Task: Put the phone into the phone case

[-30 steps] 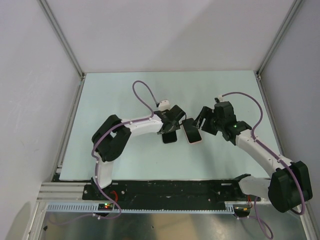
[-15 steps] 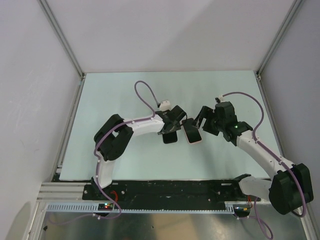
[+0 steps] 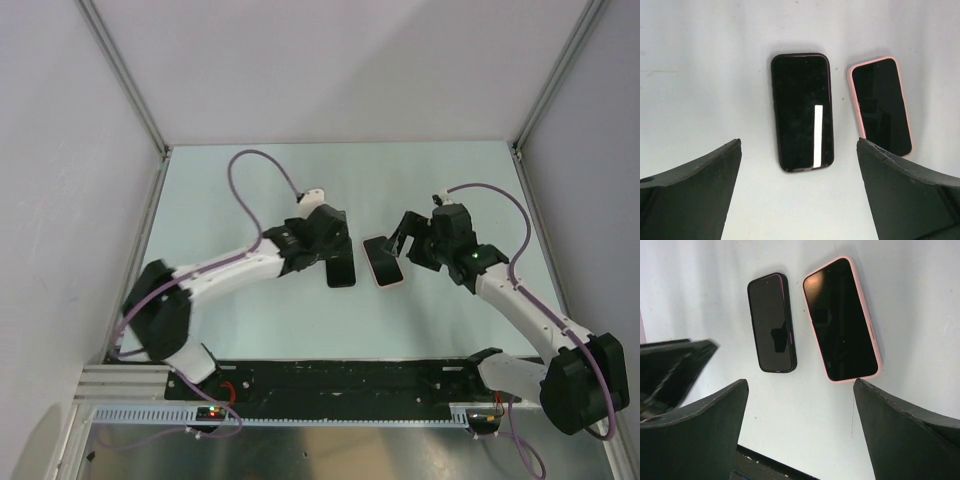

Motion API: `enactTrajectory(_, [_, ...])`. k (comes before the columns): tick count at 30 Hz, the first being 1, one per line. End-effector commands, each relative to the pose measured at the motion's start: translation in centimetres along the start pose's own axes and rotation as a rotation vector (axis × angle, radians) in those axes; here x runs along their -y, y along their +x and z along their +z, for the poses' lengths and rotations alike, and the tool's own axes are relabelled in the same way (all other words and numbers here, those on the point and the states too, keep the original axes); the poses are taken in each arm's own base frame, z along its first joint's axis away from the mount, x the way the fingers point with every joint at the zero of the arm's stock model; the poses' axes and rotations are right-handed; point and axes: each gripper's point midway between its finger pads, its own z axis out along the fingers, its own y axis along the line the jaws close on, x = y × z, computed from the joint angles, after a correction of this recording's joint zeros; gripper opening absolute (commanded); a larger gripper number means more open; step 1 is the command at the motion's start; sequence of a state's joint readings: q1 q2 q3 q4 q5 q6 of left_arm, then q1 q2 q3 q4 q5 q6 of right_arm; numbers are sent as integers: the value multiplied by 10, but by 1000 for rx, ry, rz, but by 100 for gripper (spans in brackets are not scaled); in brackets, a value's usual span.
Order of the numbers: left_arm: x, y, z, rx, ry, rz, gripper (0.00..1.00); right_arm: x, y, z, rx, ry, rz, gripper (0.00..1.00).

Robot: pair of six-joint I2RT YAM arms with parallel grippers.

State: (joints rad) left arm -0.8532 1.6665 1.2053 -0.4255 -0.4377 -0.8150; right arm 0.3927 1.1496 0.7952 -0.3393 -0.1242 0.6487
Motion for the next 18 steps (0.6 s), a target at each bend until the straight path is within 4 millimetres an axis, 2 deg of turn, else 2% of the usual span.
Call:
enactTrajectory(1, [-25, -27, -45, 115, 50, 46, 100, -4, -10, -14, 60, 2, -49, 92])
enactTrajectory(4, [-52, -31, -64, 164, 43, 33, 100, -3, -9, -20, 76, 19, -64, 93])
enactTrajectory(8, [-79, -28, -74, 188, 34, 5, 100, -5, -8, -23, 86, 21, -78, 93])
enactTrajectory(11, [-86, -28, -78, 203, 36, -7, 100, -6, -7, -23, 88, 22, -80, 93])
enactTrajectory(18, [-87, -29, -81, 215, 47, -12, 100, -6, -7, -24, 99, 35, -85, 93])
